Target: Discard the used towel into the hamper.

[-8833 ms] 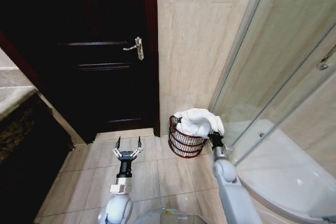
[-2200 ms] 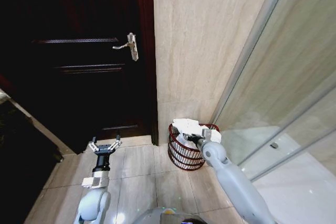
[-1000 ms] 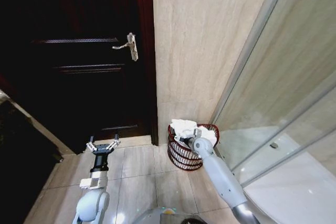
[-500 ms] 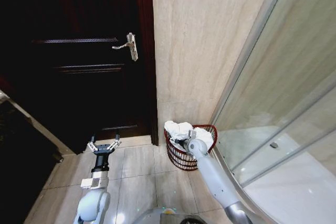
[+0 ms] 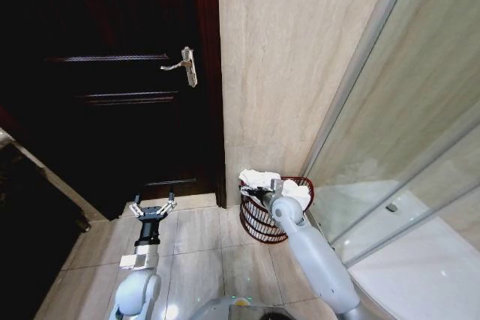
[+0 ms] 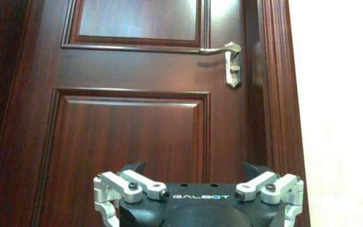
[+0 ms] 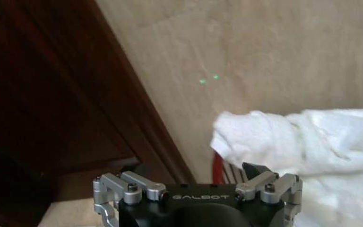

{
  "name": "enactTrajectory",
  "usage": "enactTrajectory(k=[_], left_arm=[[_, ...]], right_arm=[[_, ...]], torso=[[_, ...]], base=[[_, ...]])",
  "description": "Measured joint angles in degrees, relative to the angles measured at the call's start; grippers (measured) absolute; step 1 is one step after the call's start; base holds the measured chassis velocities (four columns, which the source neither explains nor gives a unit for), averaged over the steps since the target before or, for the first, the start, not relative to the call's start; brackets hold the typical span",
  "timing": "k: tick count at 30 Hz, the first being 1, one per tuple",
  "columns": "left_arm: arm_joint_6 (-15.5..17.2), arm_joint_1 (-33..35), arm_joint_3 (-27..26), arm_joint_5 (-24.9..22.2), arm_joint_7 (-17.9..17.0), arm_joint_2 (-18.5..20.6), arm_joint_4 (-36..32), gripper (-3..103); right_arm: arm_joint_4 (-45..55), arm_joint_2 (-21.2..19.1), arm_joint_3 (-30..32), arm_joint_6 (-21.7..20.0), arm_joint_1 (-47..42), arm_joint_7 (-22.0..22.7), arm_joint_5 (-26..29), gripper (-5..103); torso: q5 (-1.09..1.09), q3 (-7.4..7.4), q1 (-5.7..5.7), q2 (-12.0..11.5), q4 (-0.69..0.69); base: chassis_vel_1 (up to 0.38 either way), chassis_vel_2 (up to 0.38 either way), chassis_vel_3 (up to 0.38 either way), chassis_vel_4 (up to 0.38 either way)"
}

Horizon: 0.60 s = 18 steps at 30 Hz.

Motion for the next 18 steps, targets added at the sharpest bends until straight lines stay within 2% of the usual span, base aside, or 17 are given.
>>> enactTrajectory(k=[1,5,9,16,18], left_arm=[[0.0,0.0,0.0,-0.2,0.0,0.2,0.1,100],[-0.1,0.0,-0.4,-0.6,0.0,0.7,0.3,100],[-0.1,0.0,-0.6,-0.7,0.0,0.8,0.3,100],[0.3,0.1,-1.4,-0.7,0.0,0.8,-0.4,100],[0.3,0.1,-1.6,-0.7,0.1,0.9,-0.5,100]], right_arm=[[-1.2,1.2,-0.6,2.0,0.1,0.0,-1.5,100],[-4.1,2.6,0.0,4.4,0.4,-0.2,-2.1,100],[-5.3,2.9,0.2,4.3,0.7,-0.7,-1.8,100],[-12.9,4.3,2.9,-2.0,4.7,5.2,2.1,100],[-13.4,4.1,3.6,-2.5,4.9,5.5,2.0,100]], torso=[[0.0,0.0,0.0,0.0,0.01],[-0.01,0.0,0.0,0.0,0.0],[-0.01,0.0,0.0,0.0,-0.01],[0.0,0.0,0.0,0.0,0.01],[0.0,0.0,0.0,0.0,0.02]], base=[[0.0,0.0,0.0,0.0],[0.0,0.0,0.0,0.0],[0.0,0.0,0.0,0.0],[0.0,0.0,0.0,0.0],[0.0,0.0,0.0,0.0]])
